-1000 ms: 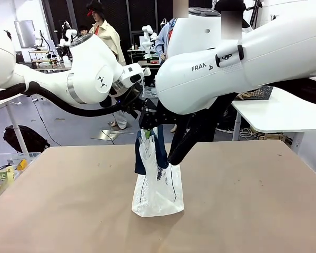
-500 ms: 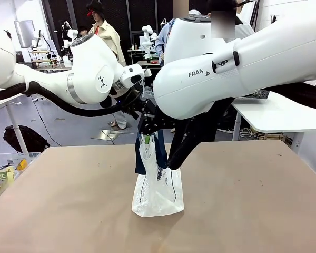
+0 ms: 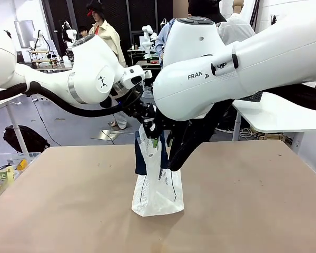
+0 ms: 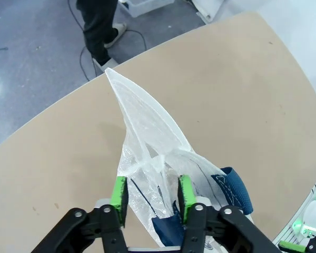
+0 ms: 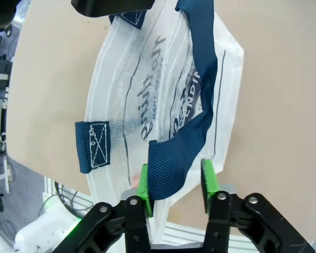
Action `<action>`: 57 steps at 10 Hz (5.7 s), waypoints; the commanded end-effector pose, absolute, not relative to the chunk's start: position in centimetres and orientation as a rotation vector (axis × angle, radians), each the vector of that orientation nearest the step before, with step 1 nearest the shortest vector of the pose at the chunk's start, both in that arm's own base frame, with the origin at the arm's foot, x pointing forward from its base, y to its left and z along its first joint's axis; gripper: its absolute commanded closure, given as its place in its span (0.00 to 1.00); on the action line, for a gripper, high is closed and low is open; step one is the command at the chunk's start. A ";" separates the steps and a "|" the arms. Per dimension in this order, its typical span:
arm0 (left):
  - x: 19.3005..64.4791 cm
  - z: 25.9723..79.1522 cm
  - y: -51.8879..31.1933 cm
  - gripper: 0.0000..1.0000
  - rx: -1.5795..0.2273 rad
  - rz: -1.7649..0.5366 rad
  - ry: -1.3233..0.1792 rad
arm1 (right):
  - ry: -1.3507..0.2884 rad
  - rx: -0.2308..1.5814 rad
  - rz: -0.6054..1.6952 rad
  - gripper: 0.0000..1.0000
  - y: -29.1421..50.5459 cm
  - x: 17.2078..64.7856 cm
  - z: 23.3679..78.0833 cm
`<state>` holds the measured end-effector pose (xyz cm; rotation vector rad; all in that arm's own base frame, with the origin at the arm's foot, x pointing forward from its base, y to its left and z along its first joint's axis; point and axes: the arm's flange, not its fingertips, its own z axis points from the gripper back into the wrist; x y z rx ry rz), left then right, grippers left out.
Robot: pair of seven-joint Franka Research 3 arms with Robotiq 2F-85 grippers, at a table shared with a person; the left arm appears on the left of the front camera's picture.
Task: Transfer purchased items from the store into the shopping bag.
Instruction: Open the Reusable shopping bag in the center of the table, then move the Reusable shopping bag to the right side of the table.
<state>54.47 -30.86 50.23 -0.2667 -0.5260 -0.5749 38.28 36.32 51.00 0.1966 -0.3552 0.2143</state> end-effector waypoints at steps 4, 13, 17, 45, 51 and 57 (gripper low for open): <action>55.1 50.9 -30.2 1.00 -0.244 -0.557 -0.521 | -0.355 0.146 0.180 1.00 37.1 38.6 50.9; 53.8 52.3 -16.3 1.00 0.028 -0.387 -0.536 | -0.425 -0.002 0.094 1.00 36.4 38.6 50.4; 52.5 50.8 -13.0 1.00 -0.009 -0.371 -0.510 | -0.418 0.000 0.144 1.00 37.8 38.0 49.9; 52.7 48.8 -16.4 1.00 -0.182 -0.498 -0.510 | -0.576 -0.152 0.224 1.00 40.0 34.2 49.2; 52.7 48.8 -16.4 1.00 -0.182 -0.498 -0.510 | -0.576 -0.152 0.224 1.00 40.0 34.2 49.2; 52.7 48.8 -16.4 1.00 -0.182 -0.498 -0.510 | -0.576 -0.152 0.224 1.00 40.0 34.2 49.2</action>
